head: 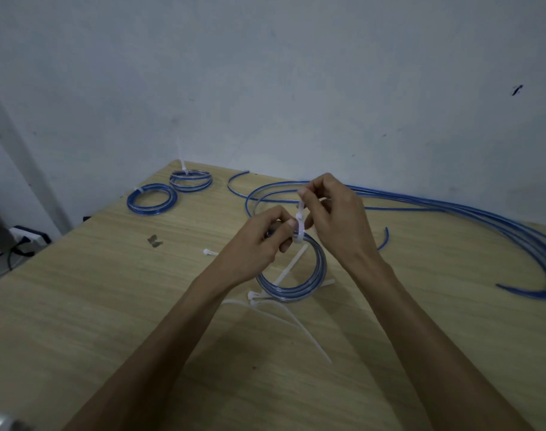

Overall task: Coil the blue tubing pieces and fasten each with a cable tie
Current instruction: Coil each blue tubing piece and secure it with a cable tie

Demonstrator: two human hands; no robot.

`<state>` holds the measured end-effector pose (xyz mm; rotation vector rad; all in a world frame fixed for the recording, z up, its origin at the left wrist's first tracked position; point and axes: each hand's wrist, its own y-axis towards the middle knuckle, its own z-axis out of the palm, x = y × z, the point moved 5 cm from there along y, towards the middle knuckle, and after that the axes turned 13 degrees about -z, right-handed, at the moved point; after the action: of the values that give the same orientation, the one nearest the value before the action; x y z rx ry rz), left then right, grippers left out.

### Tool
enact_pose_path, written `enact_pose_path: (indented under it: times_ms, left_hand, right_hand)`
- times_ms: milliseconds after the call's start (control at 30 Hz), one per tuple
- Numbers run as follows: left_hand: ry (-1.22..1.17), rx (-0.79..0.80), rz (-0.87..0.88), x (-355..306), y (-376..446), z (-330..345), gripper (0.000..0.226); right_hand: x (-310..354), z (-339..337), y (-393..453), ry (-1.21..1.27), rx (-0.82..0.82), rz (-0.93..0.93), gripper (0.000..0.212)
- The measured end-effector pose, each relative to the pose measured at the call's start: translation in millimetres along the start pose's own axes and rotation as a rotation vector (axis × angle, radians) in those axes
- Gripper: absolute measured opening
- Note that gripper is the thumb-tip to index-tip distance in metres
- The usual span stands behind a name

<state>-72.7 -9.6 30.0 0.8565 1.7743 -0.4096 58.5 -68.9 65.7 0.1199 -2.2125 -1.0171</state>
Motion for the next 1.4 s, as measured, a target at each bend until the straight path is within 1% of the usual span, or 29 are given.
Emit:
enact_pose_path:
  times_ms: [100, 200, 300, 367, 500, 567, 700, 833, 933, 1000, 1133, 1267, 1400]
  left_hand:
    - [-0.017, 0.001, -0.02, 1.4, 1.4, -2.7, 0.025]
    - [-0.031, -0.006, -0.03, 3.3, 2.0, -3.2, 0.021]
    - [-0.044, -0.012, -0.031, 1.6, 0.4, -2.1, 0.018]
    - [-0.059, -0.002, -0.038, 0.8, 0.1, -1.5, 0.02]
    - [-0.139, 0.02, -0.076, 0.5, 0.2, 2.1, 0.021]
    - [-0.165, 0.028, -0.096, 1.0, -0.3, 4.9, 0.019]
    - [-0.213, 0.07, -0.146, 1.9, -1.0, 9.2, 0.017]
    - [-0.253, 0.159, -0.188, -0.9, -5.5, 20.8, 0.018]
    - [-0.289, 0.208, -0.211, -4.1, -7.3, 30.7, 0.022]
    - [-0.316, 0.209, -0.229, -4.8, -7.2, 32.4, 0.025]
    - [-0.283, 0.178, -0.273, -2.1, -7.5, 31.0, 0.021]
    - [-0.278, 0.204, -0.335, -0.6, -9.1, 37.6, 0.019]
    - [-0.252, 0.204, -0.334, -2.0, -10.6, 39.5, 0.019]
  right_hand:
    - [0.6, 0.7, 0.4, -0.042, -0.037, -0.015, 0.017]
    - [-2.0, 1.8, -0.2, -0.046, -0.041, 0.009, 0.015]
    - [-5.4, 3.3, -2.9, -0.018, -0.013, 0.062, 0.012]
    - [-5.2, 5.0, -4.0, -0.043, 0.016, 0.062, 0.012]
    - [-1.2, 7.1, -0.9, -0.268, 0.115, -0.045, 0.017]
    - [-0.2, 6.9, -0.6, -0.306, 0.136, -0.103, 0.017]
    - [-4.8, 5.9, -4.8, -0.22, 0.104, -0.123, 0.017]
    - [-10.6, -4.0, -0.4, -0.111, -0.01, -0.052, 0.017]
    - [-17.8, -14.3, 1.4, -0.066, -0.056, 0.011, 0.019]
    - [-19.9, -16.5, 1.3, -0.052, -0.067, 0.03, 0.02]
    - [-17.4, -10.6, 2.0, -0.034, -0.077, 0.029, 0.017]
    - [-10.9, -4.3, -1.9, -0.03, -0.103, -0.01, 0.015]
    - [-6.4, -3.2, -3.8, -0.041, -0.125, -0.055, 0.015]
